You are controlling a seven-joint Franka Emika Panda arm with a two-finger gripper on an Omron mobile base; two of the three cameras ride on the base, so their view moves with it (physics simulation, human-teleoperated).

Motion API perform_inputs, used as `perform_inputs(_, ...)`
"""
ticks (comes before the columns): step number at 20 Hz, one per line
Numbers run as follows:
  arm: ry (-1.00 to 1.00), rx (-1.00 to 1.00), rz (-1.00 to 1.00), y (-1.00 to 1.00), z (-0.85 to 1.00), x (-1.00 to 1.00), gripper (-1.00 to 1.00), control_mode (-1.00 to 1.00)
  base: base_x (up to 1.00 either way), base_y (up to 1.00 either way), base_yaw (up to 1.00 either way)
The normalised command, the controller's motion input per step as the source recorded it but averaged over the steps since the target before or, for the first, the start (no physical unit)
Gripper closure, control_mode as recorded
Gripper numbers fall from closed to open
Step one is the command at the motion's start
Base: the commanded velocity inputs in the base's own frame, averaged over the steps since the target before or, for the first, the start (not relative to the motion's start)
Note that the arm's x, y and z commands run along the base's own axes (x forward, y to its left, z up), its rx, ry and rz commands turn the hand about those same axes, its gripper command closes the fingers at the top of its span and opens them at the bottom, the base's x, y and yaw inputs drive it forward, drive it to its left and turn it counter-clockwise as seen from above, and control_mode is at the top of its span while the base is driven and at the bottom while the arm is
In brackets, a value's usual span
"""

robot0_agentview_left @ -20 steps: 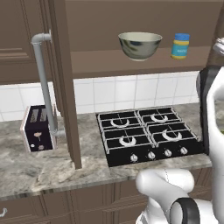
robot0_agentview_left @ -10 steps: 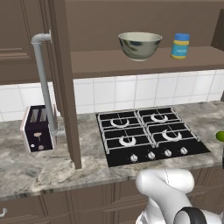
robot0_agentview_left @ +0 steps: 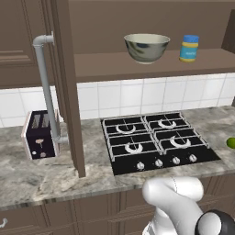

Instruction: Open the cabinet. Place the bowl and condiment on the counter. Then place the lime and garlic on the cutting board.

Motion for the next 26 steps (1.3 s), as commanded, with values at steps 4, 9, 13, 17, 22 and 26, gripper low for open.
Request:
perform_inputs(4, -0.04, -0.02, -0.12, 0.01, -0.04, -0.8, 1.0, -1.0, 0.0, 0.0, 0.0)
perform_inputs(9, 0.02, -0.28, -0.27, 0.96, 0.01, -0.21, -1.0, -1.0, 0.0, 0.0, 0.0)
perform_inputs(13, 0.03, -0.39, -0.23, 1.0, 0.0, 0.0, -1.0, -1.0, 0.0, 0.0, 0.0)
perform_inputs(17, 0.07, -0.38, -0.16, 1.0, 0.02, 0.0, -1.0, -1.0, 0.0, 0.0, 0.0)
perform_inputs(22, 0.11, -0.21, -0.01, 1.0, 0.34, 0.0, -1.0, -1.0, 0.0, 0.0, 0.0)
perform_inputs(26, 0.02, -0.13, 0.0, 1.0, 0.39, 0.02, -1.0, -1.0, 0.0, 0.0, 0.0)
